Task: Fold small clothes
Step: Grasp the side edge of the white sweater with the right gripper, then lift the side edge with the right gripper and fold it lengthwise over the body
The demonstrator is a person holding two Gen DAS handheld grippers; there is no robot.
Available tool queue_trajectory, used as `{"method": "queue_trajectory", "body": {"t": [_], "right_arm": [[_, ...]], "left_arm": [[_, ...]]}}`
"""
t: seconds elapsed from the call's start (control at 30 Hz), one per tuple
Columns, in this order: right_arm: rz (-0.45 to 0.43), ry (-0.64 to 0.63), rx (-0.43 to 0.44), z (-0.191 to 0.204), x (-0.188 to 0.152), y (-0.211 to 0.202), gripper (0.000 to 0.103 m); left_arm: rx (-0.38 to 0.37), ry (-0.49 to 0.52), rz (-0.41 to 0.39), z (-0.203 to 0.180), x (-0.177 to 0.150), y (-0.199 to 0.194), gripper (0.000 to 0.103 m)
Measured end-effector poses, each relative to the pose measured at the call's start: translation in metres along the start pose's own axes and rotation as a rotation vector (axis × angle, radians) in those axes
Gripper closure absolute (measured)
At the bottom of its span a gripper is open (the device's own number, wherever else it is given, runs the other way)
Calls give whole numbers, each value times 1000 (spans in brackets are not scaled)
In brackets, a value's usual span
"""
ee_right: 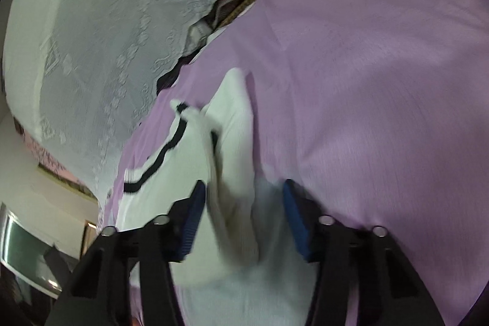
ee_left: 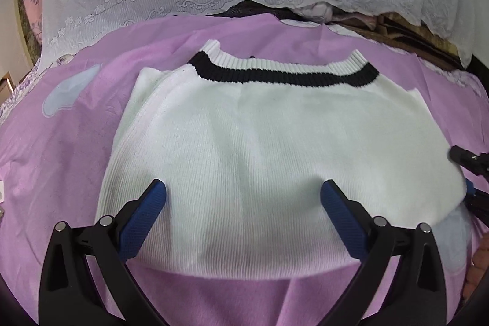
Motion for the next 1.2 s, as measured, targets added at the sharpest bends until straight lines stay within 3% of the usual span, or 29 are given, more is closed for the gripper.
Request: {"method": "queue_trajectory", "body": {"t": [0.2, 0.43, 0.7, 0.77, 0.9, 0.93, 1.0, 1.13, 1.2], "right_arm": [[27, -73, 6, 14, 17, 33, 52], [31, -120, 10, 18, 21, 40, 52], [23, -163, -13, 22, 18, 40, 49], [26, -179, -20, 25, 18, 41, 46], [32, -219, -35, 30, 16, 42, 42], [31, -218, -34, 30, 16, 42, 42], [24, -203, -33, 27, 17, 40, 49], [10, -185, -19, 25, 17, 38, 62], [-3, -187, -15, 27, 17, 36, 75]], "left_arm": [[35, 0, -61, -8, 14, 0, 4], [86, 1, 3, -11, 18, 25, 4], [108, 22, -4, -12, 15, 25, 4], [90, 26, -15, -15, 16, 22, 5], [-99, 32, -6, -38, 12, 10, 5], [-74, 67, -4, -43, 9, 12, 5], [-30, 101, 9, -45, 5, 18, 4], [-36, 88, 25, -44, 5, 22, 4], [-22, 100, 19, -47, 4, 22, 4]]}}
Point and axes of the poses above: each gripper's, at about its wrist camera, not at the fingertips, and y roughly the way its jaws point, z to its left, x to its top, the point moved 9 cm from there along y, roughly the way its jaws point, and after that the axes turned 11 degrees about -y, right-handed, at the moved point
